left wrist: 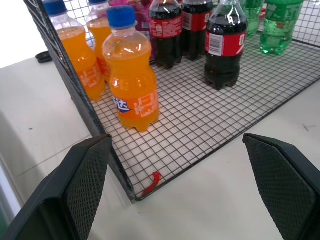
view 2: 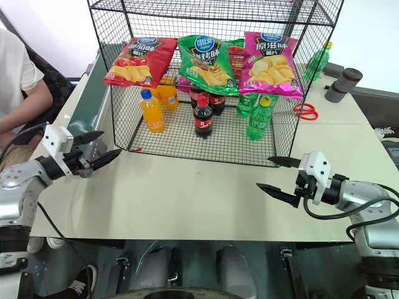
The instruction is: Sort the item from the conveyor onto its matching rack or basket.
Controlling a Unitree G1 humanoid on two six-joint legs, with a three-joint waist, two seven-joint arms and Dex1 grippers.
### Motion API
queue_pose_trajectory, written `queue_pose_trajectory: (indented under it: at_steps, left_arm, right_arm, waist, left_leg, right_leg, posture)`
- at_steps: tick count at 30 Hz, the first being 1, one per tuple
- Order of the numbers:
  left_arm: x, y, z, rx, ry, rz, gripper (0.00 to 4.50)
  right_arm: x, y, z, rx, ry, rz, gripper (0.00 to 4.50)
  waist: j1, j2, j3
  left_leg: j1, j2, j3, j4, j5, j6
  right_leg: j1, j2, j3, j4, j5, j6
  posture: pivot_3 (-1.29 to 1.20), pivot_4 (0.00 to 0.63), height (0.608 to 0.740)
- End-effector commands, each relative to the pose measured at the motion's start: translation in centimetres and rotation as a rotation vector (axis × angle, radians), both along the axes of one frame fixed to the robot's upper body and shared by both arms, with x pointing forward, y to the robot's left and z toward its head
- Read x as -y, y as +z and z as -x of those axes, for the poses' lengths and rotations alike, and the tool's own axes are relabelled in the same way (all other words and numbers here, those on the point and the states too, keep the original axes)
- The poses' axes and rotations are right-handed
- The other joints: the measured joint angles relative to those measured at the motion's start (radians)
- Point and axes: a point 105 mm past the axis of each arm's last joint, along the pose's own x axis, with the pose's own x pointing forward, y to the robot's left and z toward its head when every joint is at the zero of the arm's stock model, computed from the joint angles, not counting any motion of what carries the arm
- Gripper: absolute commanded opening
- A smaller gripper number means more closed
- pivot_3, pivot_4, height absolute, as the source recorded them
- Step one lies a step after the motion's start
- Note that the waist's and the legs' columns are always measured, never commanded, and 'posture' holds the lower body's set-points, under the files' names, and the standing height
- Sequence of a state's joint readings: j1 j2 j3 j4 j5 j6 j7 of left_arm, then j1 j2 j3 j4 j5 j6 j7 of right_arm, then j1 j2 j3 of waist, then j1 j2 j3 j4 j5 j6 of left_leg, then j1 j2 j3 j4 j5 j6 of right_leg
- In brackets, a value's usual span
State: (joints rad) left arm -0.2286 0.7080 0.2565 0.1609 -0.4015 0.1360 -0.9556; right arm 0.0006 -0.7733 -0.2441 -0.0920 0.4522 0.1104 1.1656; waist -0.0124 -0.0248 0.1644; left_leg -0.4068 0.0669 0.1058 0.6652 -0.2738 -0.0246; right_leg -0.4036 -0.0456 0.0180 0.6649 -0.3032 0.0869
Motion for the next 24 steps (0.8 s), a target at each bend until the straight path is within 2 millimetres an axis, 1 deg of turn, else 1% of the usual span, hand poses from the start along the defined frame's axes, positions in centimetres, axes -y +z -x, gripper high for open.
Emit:
queue_pose_trajectory:
  at_steps: [1, 6, 11, 16, 20, 24]
  left_arm:
    - [0.22, 0.62, 0.19, 0.041, -0.013, -0.049, 4.50]
    - [0.20, 1.30, 0.32, 0.070, -0.004, 0.004, 4.50]
    - [0.10, 0.96, 0.57, 0.054, -0.025, -0.015, 4.50]
    - [0.27, 0.83, 0.64, 0.079, -0.064, -0.056, 4.50]
    - [0.30, 0.56, 0.42, 0.070, -0.072, -0.044, 4.50]
    - [0.74, 0.50, 0.77, 0.063, -0.108, -0.027, 4.50]
  right_arm:
    - [-0.06, 0.72, -0.14, 0.035, 0.011, 0.010, 4.27]
    - [0.06, 0.57, -0.17, 0.031, 0.012, 0.018, 4.27]
    - [0.16, 0.50, -0.16, 0.029, 0.015, 0.024, 4.27]
    - [0.00, 0.47, -0.21, 0.028, 0.017, 0.024, 4.27]
    - [-0.18, 0.39, -0.28, 0.027, 0.022, 0.027, 4.27]
    - [-0.19, 0.46, -0.42, 0.036, 0.021, 0.033, 4.27]
  waist:
    - [0.000, 0.000, 0.000]
    - [0.000, 0.000, 0.000]
    - [0.000, 0.000, 0.000]
    - [0.000, 0.000, 0.000]
    - [0.000, 0.000, 0.000]
    - [0.000, 0.000, 0.000]
  left_leg:
    - [0.000, 0.000, 0.000, 0.000, 0.000, 0.000]
    - [0.000, 0.000, 0.000, 0.000, 0.000, 0.000]
    - [0.000, 0.000, 0.000, 0.000, 0.000, 0.000]
    - [0.000, 0.000, 0.000, 0.000, 0.000, 0.000]
    - [0.000, 0.000, 0.000, 0.000, 0.000, 0.000]
    - [0.000, 0.000, 0.000, 0.000, 0.000, 0.000]
  right_leg:
    - [0.000, 0.000, 0.000, 0.000, 0.000, 0.000]
    - [0.000, 0.000, 0.000, 0.000, 0.000, 0.000]
    - [0.000, 0.000, 0.000, 0.000, 0.000, 0.000]
    - [0.000, 0.000, 0.000, 0.000, 0.000, 0.000]
    - [0.000, 0.000, 0.000, 0.000, 0.000, 0.000]
    - [0.000, 0.000, 0.000, 0.000, 0.000, 0.000]
  posture:
    - [0.00, 0.150, 0.740]
    - [0.00, 0.150, 0.740]
    - [0.00, 0.150, 0.740]
    - [0.00, 0.150, 0.740]
    - [0.00, 0.150, 0.740]
    - [0.00, 0.150, 0.740]
